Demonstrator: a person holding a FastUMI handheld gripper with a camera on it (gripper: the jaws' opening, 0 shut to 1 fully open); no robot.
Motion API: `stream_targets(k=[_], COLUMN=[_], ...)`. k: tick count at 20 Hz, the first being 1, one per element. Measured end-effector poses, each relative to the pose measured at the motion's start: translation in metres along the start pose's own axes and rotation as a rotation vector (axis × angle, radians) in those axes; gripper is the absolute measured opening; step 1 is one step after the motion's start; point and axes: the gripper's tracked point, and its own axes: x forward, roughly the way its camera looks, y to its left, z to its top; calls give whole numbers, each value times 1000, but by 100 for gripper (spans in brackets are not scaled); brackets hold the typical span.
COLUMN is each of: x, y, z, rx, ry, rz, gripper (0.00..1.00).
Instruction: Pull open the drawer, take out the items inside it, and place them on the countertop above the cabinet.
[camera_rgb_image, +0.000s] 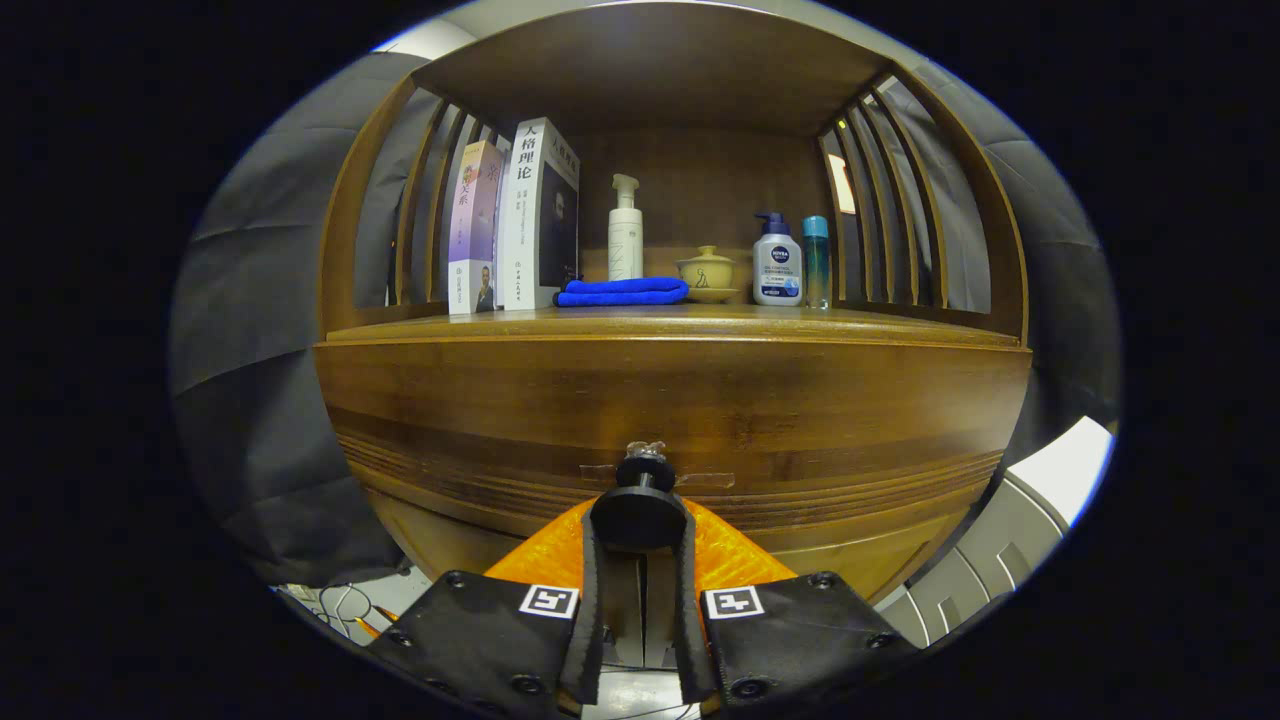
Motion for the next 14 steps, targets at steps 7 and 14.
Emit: stream_targets(k=[7,14], x=[-26,-63], y=[0,3], z=[-7,-15], rx=[-15,-15], ry=[-4,-11], rz=[11,16], gripper=[32,32])
